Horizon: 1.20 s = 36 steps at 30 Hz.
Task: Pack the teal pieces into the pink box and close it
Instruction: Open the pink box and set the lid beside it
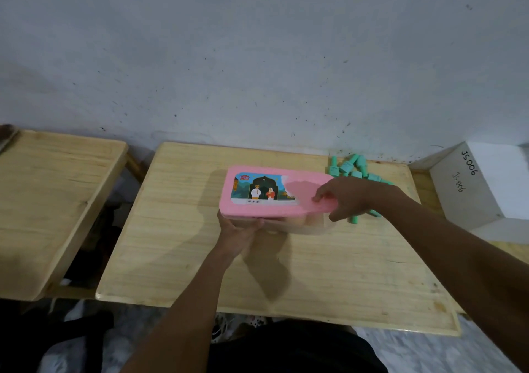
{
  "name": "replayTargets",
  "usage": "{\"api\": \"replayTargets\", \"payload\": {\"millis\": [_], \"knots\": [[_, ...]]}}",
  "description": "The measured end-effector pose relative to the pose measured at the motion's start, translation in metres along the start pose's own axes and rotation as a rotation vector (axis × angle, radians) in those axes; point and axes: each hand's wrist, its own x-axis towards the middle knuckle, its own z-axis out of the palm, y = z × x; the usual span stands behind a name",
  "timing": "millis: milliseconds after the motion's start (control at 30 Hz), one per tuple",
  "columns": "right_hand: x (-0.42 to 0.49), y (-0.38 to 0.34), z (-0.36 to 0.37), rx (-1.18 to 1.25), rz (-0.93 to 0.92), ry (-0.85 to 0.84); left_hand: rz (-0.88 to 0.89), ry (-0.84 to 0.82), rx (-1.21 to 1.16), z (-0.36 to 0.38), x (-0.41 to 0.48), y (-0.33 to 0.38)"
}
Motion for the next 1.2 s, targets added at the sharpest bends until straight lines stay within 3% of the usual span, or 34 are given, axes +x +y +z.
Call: {"api": "replayTargets", "payload": {"millis": [233,533,700,767,900,1000,1100,1200], "knots": [[-0.009,0.012,-0.008,0.22,0.002,0.272,-0.017,-0.02,0.024,-0.001,-0.005,0.003],[-0.014,-0.006,0.011,0.399,-0.016,0.96,-0.158,-0.042,0.193,-0.013,-0.006,0.021],[-0.009,-0.048,0.027,0.241,-0.26,1.207,0.092,0.362,0.217,-0.021,-0.011,0.064],[-0.002,-0.069,0.036,0.164,-0.329,1.259,0.092,0.39,0.078,-0.019,-0.019,0.092],[0.014,-0.102,0.053,0.037,-0.347,1.3,-0.058,0.035,-0.282,-0.014,-0.036,0.132],[0.018,-0.12,0.06,-0.051,-0.343,1.33,-0.064,0.011,-0.481,-0.017,-0.045,0.143],[0.019,-0.134,0.063,-0.089,-0.396,1.326,-0.062,0.085,-0.415,-0.021,-0.049,0.145],[0.027,-0.143,0.066,-0.079,-0.476,1.139,-0.054,0.175,-0.288,-0.031,-0.05,0.143]]}}
